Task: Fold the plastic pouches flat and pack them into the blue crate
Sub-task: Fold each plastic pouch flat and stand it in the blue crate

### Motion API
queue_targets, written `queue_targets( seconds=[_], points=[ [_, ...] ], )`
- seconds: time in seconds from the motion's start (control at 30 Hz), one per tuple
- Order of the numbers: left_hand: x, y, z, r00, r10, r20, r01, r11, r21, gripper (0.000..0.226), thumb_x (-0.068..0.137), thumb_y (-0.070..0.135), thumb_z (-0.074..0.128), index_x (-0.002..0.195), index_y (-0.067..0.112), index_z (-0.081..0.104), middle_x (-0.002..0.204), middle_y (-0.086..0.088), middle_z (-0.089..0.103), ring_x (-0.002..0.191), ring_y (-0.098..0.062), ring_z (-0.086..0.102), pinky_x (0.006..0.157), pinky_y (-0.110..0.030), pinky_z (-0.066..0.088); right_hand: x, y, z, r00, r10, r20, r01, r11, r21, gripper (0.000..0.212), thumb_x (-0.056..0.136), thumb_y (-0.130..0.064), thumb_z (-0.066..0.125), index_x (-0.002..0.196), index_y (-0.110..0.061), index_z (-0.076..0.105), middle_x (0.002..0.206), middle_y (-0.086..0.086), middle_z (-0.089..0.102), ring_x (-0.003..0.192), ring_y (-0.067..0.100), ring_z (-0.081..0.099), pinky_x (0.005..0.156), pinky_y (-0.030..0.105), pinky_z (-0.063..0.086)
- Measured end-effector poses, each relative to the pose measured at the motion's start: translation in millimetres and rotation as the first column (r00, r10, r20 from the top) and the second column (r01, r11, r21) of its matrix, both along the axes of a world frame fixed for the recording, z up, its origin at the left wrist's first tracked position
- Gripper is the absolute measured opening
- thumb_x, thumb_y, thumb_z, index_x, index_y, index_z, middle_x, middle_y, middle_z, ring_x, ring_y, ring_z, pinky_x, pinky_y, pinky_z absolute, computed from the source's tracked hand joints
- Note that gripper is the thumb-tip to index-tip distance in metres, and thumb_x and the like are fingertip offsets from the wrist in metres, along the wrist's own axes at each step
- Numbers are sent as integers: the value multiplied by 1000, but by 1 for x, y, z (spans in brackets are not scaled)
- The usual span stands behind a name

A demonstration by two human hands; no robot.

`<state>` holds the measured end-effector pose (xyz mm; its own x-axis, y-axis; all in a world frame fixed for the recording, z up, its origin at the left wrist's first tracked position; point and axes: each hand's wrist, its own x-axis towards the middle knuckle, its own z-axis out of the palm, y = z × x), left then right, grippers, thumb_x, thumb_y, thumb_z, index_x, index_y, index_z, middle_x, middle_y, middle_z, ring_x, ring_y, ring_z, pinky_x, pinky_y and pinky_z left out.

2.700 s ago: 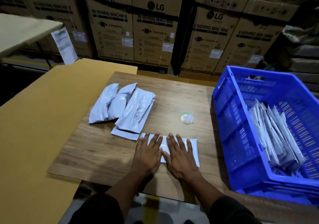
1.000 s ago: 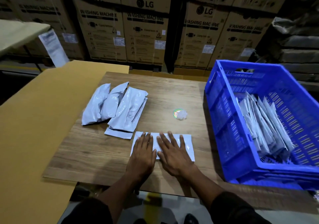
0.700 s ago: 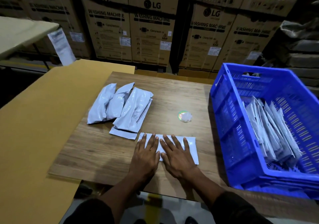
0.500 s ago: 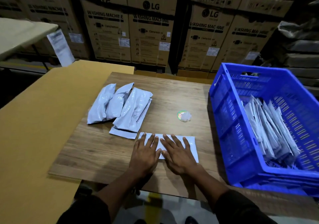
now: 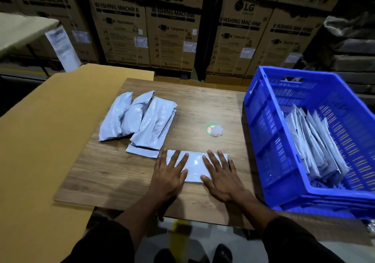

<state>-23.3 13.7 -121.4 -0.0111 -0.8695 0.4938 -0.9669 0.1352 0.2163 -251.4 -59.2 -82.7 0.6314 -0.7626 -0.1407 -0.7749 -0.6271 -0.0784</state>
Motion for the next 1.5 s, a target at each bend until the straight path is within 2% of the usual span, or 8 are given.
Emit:
queue_targets(
  seconds=[0.5, 0.73, 0.87, 1.03, 1.17, 1.27, 1.37, 1.5],
  points=[
    [12, -4, 8, 994, 22, 107, -52, 955, 291, 89, 94, 76, 33, 158, 14, 34, 166, -11, 28, 151, -43, 23, 118, -60, 17, 11, 9, 13, 952, 204, 229, -142, 955, -258, 14, 95, -23, 52, 102, -18, 63, 141, 5, 57, 141, 34, 41, 112, 56, 36],
    [21, -9, 31, 960, 67, 272, -108, 985, 136, 56, 71, 18, 86, 125, 26, 70, 145, -6, 58, 139, -38, 47, 115, -63, 15, 6, 2, 39, 885, 445, 136, -373, 854, -363, 66, 77, -22, 65, 140, -19, 48, 158, 0, 40, 144, 38, 37, 113, 62, 31],
    [30, -15, 42, 964, 73, 256, -112, 984, 138, 65, 72, 8, 81, 131, 31, 64, 148, -3, 55, 146, -34, 39, 114, -69, 16, 5, -3, 37, 738, 675, -24, -604, 644, -470, 44, 97, -16, 43, 136, -27, 59, 146, -12, 53, 148, 39, 26, 108, 76, 22],
    [37, -18, 48, 965, 36, 258, -78, 985, 155, 63, 75, 15, 84, 132, 31, 62, 147, -2, 56, 148, -32, 34, 115, -67, 16, 19, -14, 66, 805, 594, 17, -521, 719, -459, 33, 90, -31, 46, 105, -30, 75, 113, -3, 73, 114, 32, 65, 81, 40, 57],
    [36, -18, 64, 951, 186, 247, -195, 981, 12, 62, 98, 44, 55, 152, 19, 40, 166, -13, 28, 155, -35, 19, 117, -67, 17, 27, -12, 89, 916, 316, 248, -279, 945, -173, 42, 84, -48, 38, 95, -31, 74, 101, 1, 71, 96, 26, 65, 67, 40, 54],
    [33, -15, 73, 965, 202, 170, -183, 975, -125, 63, 101, 40, 43, 156, 11, 32, 166, -18, 23, 154, -36, 22, 117, -69, 19, 22, -25, 95, 825, 108, 555, -119, 993, -16, 29, 77, -17, 57, 91, -30, 78, 85, -6, 75, 77, 14, 69, 64, 32, 55],
    [30, -11, 66, 976, 70, 206, -36, 985, -169, 60, 102, 37, 42, 157, 14, 30, 164, -14, 29, 152, -33, 27, 116, -69, 21, 16, -39, 102, 682, -236, 692, -68, 922, 381, 40, 73, 11, 55, 83, -18, 80, 85, -8, 78, 74, 6, 68, 68, 21, 49],
    [21, -12, 44, 960, -75, 270, 53, 995, 86, 62, 99, 47, 40, 154, 18, 38, 160, -9, 37, 147, -31, 34, 117, -64, 21, 10, -56, 98, 792, -302, 530, -84, 806, 585, 35, 76, 8, 56, 76, -17, 79, 83, 3, 78, 80, 16, 69, 81, 35, 54]
  ],
)
